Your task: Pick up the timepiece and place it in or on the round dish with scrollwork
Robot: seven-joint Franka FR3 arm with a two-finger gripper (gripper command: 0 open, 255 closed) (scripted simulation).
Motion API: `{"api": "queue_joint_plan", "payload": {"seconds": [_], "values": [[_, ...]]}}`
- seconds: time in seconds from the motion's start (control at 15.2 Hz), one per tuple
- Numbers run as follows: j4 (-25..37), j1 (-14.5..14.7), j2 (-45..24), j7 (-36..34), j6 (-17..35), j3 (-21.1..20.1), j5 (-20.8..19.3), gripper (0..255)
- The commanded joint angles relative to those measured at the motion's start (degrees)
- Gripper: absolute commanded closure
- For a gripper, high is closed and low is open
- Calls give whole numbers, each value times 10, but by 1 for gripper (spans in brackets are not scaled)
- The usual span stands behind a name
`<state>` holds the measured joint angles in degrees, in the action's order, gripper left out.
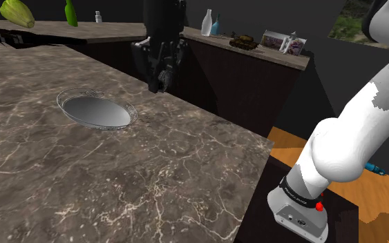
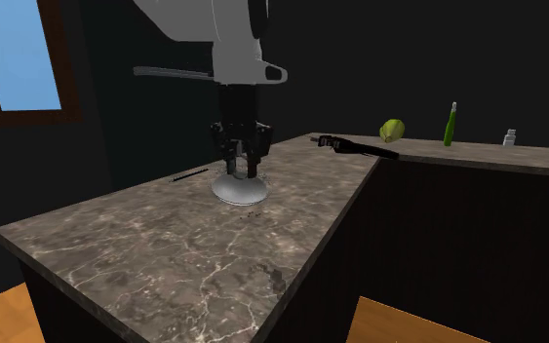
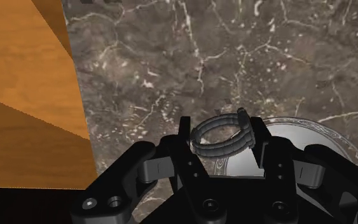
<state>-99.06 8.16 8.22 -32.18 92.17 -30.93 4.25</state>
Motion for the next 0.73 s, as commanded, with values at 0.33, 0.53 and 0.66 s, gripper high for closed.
{"api": "queue_joint_plan", "payload": {"seconds": [0.33, 0.53, 0.66], "values": [[126, 13, -98, -44, -42, -27, -51, 255], [230, 44, -195, -82, -67, -44, -108, 255], [317, 79, -265, -102, -95, -47, -149, 255]]}}
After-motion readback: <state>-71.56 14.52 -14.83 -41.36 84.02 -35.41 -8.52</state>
